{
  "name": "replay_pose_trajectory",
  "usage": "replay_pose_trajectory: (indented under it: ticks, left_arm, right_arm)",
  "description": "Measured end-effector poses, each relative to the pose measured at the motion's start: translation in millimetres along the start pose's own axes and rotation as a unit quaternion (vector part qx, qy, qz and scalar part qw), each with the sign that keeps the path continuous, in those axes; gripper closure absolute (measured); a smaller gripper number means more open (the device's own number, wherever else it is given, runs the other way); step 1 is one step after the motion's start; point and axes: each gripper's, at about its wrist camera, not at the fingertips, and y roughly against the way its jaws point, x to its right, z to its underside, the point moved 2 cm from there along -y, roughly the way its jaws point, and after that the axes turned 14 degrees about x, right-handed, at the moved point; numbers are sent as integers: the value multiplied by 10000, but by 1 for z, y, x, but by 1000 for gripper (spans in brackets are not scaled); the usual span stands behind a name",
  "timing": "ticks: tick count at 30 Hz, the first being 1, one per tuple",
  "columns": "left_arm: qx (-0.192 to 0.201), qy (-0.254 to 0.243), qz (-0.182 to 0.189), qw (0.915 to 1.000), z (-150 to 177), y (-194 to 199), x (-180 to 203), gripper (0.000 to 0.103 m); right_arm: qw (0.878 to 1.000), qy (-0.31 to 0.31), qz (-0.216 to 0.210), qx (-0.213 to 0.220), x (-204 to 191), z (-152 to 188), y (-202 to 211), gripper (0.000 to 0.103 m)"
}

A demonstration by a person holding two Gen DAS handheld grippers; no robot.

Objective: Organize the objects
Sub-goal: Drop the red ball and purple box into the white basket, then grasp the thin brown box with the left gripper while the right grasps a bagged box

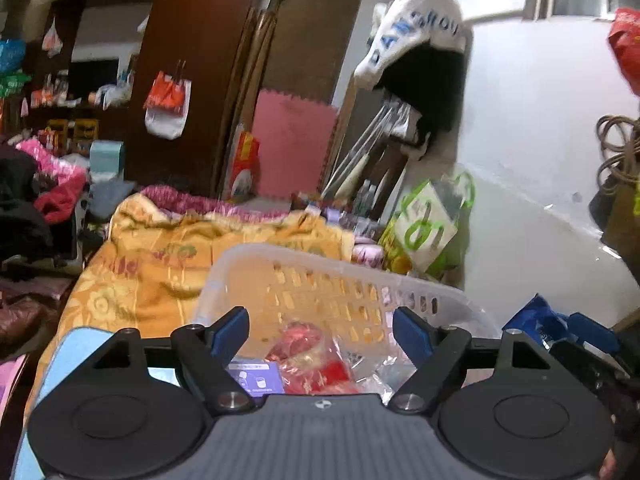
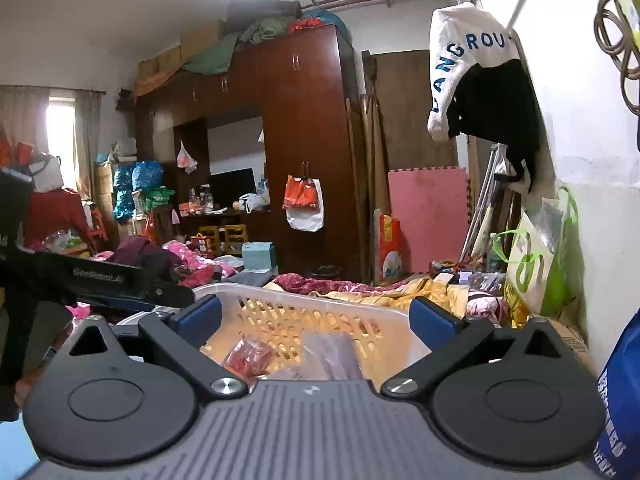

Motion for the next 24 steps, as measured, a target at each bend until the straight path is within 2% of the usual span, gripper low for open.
replay_pose_trajectory:
  ticks: [2, 4, 6, 9, 12, 16, 20, 21, 23, 24]
  left_arm:
    - [220, 27, 145, 9996, 3, 19, -2, 21]
    - [312, -164, 273, 9990, 9, 39, 3, 21]
    - [365, -280, 436, 9980, 27, 68, 4, 19]
    - [300, -273, 753, 9963, 66, 101, 3, 15]
    - [155, -497, 843, 9951, 110, 127, 6, 15]
    - [-34, -831, 911, 9924, 142, 135, 11, 15]
    - [-89, -908, 767, 9929, 148, 127, 12, 15]
    - [-109, -942, 686, 9931, 150, 126, 12, 15]
    - [-151, -1015, 552, 9932, 153, 124, 11, 15]
    - [-178, -1047, 525, 9930, 155, 125, 10, 15]
  right_arm:
    - [10000, -38, -51, 33, 0, -1, 12, 0]
    - [9997, -119, -217, -23, -4, -1, 26, 0]
    - [9990, -169, -395, -119, -10, 8, 46, 0]
    - [9966, -135, -701, -414, -20, 40, 79, 0]
    - [9930, -283, -894, -715, -30, 84, 113, 0]
    - [9862, -599, -1194, -981, -39, 122, 134, 0]
    - [9830, -319, -1296, -1262, -56, 135, 126, 0]
    - [9832, -242, -1293, -1264, -62, 137, 126, 2]
    - [9850, -8, -1227, -1216, -72, 141, 127, 22]
    - [9861, 91, -1122, -1226, -73, 141, 126, 29]
